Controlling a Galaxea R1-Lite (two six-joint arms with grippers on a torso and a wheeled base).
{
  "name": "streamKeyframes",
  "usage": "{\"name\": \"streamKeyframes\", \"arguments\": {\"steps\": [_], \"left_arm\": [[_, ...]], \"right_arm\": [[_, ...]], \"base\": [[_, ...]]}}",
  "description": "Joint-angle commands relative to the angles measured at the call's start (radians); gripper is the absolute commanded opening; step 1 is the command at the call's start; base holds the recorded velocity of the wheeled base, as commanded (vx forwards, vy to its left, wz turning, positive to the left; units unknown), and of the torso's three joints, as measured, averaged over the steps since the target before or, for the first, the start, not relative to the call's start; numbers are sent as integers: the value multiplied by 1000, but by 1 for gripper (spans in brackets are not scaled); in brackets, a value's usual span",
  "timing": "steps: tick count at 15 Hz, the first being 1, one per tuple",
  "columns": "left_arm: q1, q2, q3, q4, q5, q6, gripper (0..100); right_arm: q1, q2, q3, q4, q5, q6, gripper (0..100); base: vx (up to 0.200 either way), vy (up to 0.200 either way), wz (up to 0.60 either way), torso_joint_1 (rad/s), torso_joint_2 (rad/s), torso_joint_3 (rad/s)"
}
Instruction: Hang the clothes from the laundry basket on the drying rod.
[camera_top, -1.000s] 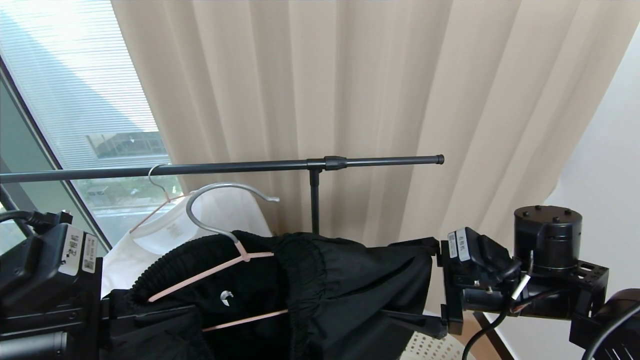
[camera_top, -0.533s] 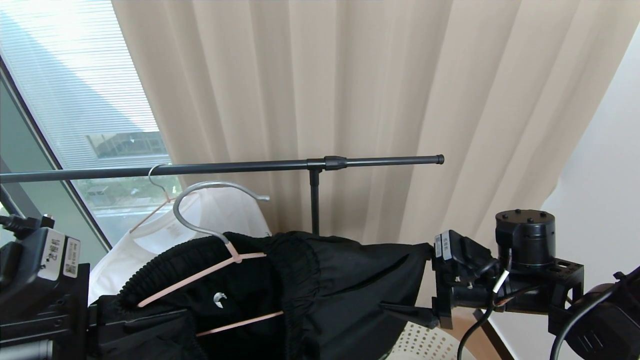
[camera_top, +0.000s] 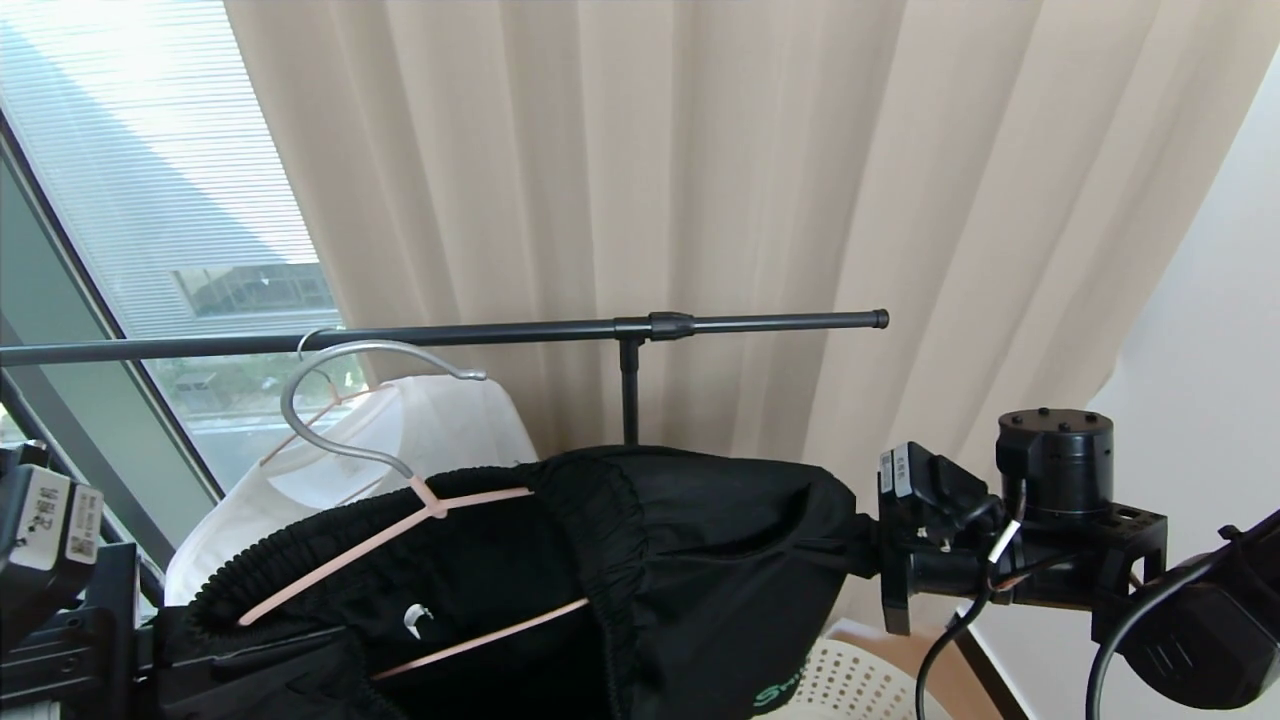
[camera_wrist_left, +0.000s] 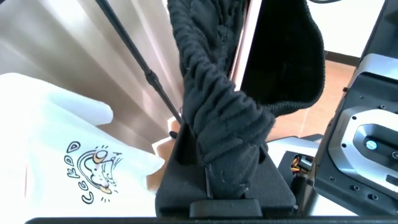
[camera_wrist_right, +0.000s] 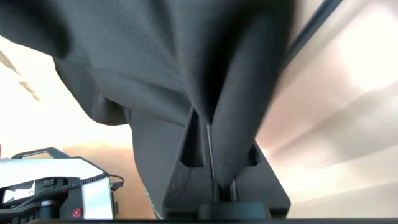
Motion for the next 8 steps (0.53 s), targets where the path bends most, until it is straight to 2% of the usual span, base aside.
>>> {"name": "streamKeyframes", "arguments": {"steps": [1,8], "left_arm": [[9,-25,16,0,1,-3,0],[21,-63,18,0,1,-60,0]], "right_arm": [[-19,18,-10,0,2,1,0],[-40,46,-31,2,2,3,0]], "base": [[0,0,0,0,0,0],[0,0,0,0,0,0]]}}
